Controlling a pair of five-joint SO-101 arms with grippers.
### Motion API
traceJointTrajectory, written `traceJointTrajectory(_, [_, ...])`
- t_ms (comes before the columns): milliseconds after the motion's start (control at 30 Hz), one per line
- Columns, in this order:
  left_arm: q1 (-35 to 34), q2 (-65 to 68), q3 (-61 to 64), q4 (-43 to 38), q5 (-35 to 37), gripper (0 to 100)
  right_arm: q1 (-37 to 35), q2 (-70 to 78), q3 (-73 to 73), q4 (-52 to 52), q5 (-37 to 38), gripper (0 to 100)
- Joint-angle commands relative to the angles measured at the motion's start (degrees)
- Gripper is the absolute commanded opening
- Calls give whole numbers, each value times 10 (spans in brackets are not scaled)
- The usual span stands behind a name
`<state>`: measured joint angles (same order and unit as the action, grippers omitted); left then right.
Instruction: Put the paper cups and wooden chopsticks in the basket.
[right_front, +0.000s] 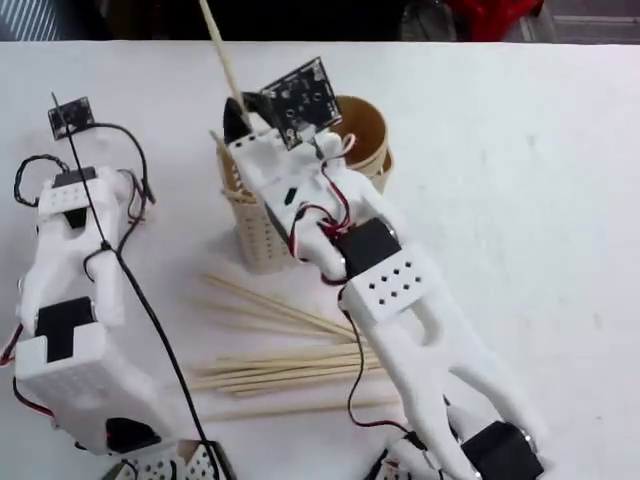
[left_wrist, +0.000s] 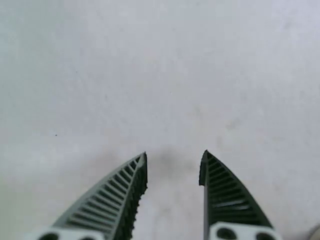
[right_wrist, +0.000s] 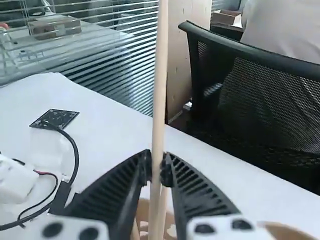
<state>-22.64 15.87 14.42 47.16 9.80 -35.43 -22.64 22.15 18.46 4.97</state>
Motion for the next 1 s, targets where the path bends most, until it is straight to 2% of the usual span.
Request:
traceJointTrajectory(0, [0,-4,-1,-10,2,185,4,-67,-5,32,7,139])
traceJointTrajectory(267, [0,-4,-2,-10,2,185,5,-167,-4,170,7,162])
traceJointTrajectory(400, [0,-4,-2,-9,2,185,7,-200,-8,337,18,103])
traceJointTrajectory(533, [0,-4,-4,-10,2,185,-28,-179,-4,507,175,34])
traceJointTrajectory(667, [0,-4,-5,-10,2,185,-66,-103,11,600,230,72])
traceJointTrajectory(767, [0,-4,-6,-10,2,185,-78,-31,30,596,237,135])
traceJointTrajectory(867, [0,-4,-4,-10,2,185,-80,39,59,536,239,180])
traceJointTrajectory(967, [0,-4,-4,-10,2,185,-83,99,86,463,239,180])
